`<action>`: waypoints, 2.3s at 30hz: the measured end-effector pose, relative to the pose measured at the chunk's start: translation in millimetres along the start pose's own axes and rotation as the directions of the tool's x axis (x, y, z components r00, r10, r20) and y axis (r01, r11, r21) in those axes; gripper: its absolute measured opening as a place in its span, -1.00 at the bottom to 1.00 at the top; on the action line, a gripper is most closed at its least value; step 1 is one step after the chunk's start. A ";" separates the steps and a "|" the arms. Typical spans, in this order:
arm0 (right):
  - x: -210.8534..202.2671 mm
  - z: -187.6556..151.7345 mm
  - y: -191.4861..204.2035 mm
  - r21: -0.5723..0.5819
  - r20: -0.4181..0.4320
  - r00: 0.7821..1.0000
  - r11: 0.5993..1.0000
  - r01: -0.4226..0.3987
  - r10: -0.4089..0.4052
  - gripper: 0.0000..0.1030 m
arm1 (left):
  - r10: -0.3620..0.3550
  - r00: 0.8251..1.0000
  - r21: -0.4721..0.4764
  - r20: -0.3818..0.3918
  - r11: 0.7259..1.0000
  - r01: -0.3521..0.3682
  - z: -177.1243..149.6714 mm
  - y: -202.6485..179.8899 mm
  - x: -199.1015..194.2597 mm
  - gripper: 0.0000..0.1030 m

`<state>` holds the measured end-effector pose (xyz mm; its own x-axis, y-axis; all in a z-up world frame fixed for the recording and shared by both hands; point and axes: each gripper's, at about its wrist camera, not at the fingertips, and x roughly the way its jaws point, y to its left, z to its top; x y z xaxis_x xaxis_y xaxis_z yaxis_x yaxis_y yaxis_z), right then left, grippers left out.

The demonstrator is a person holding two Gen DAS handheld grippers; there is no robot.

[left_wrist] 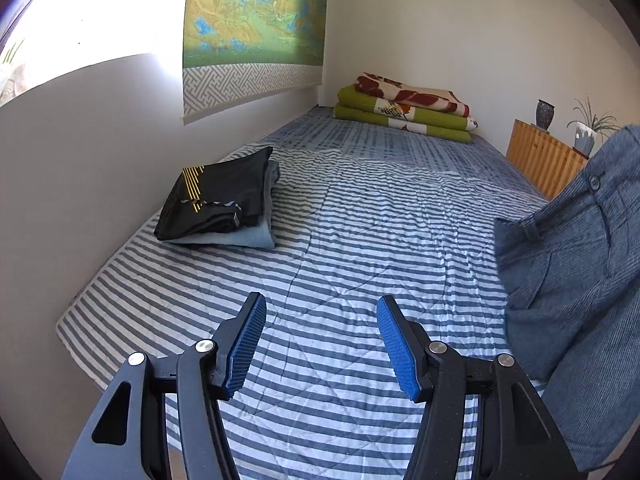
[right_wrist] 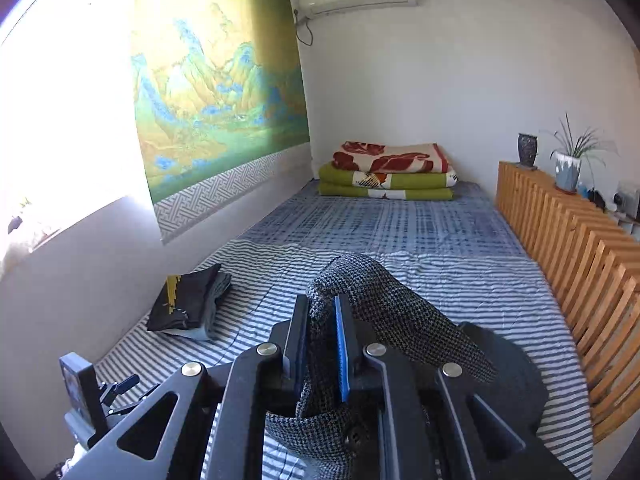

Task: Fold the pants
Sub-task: 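Lift the shorts with the right gripper while the left gripper grasps another edge, then hold the shorts up with both grippers and shake them out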

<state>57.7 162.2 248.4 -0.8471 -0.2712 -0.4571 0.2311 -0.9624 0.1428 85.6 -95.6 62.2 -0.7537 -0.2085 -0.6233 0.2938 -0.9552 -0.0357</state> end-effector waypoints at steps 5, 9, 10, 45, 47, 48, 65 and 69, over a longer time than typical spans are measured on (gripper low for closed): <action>21.2 -83.9 -55.6 0.023 -0.152 0.984 0.994 0.103 -0.098 -0.77 | -0.070 0.995 0.050 -0.075 0.996 0.073 -9.3 -36.1 7.5 0.20; 50.7 -169.0 -103.9 0.018 -0.322 0.930 0.981 0.192 -0.176 -0.63 | -0.118 0.982 0.118 -0.146 0.984 0.136 -21.8 -81.6 32.5 0.41; 59.4 -187.4 -112.9 0.007 -0.365 0.911 0.978 0.209 -0.192 -0.58 | -0.134 0.978 0.125 -0.160 0.980 0.154 -24.2 -93.6 41.8 0.44; 75.4 -265.4 -223.5 0.528 -0.389 0.919 0.834 0.162 0.068 -0.73 | -0.549 0.776 0.147 -0.311 0.779 0.610 17.2 -221.8 199.3 -0.63; 66.5 -253.9 -215.2 0.486 -0.374 0.927 0.857 0.169 0.030 -0.79 | -0.566 0.780 0.153 -0.268 0.774 0.614 27.5 -212.5 172.0 -0.64; 61.9 -245.1 -210.4 0.460 -0.361 0.933 0.871 0.173 0.005 -0.79 | -0.571 0.785 0.156 -0.240 0.775 0.612 32.8 -207.3 157.1 -0.64; -110.0 -37.0 -68.9 0.056 0.207 0.969 0.990 0.130 -0.139 -0.80 | -0.595 0.765 0.190 0.245 0.803 0.564 167.2 -69.5 -140.9 -0.65; -122.5 -21.6 -46.1 0.021 0.244 0.965 0.995 0.093 -0.095 -0.80 | -0.569 0.786 0.152 0.243 0.823 0.548 178.6 -36.4 -161.0 -0.65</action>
<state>161.1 239.5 278.8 -0.9563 -0.1663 -0.2403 0.1412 -0.9829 0.1184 91.3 -64.8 303.3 -0.9021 0.3282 -0.2801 -0.2607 -0.9319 -0.2523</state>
